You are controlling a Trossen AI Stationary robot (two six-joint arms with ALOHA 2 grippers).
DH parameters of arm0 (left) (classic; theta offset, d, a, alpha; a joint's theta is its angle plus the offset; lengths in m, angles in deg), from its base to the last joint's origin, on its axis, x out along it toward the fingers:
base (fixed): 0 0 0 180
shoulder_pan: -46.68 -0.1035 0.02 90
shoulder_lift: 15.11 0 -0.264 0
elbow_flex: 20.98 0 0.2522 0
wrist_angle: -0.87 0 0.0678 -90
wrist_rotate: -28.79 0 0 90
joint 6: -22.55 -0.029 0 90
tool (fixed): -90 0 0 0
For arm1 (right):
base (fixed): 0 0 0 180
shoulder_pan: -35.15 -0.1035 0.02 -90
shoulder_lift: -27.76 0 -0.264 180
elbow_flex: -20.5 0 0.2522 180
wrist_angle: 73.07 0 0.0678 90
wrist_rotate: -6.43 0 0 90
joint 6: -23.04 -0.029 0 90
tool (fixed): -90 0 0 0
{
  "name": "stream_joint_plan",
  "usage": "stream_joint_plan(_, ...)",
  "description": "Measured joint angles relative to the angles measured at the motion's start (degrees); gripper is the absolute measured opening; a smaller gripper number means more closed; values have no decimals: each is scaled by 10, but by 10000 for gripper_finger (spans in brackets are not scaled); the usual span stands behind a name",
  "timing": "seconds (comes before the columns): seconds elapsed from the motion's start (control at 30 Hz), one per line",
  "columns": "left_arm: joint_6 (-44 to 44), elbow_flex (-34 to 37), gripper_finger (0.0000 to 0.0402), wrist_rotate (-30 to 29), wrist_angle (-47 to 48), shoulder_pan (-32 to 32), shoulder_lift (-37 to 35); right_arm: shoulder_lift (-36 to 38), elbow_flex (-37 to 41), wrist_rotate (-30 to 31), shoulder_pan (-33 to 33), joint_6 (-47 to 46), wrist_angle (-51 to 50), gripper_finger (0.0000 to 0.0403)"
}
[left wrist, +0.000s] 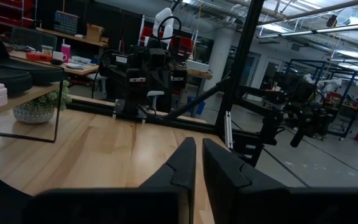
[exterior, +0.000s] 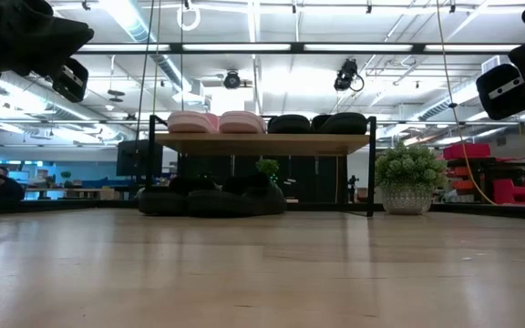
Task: Pick and place slides into the shelf
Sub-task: Return to Home Position
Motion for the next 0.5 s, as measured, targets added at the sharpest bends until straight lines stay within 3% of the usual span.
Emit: stream_joint_plan(0.5, 4, 0, 36, 0, 0, 0, 0, 0, 0, 0, 0, 0, 0, 14)
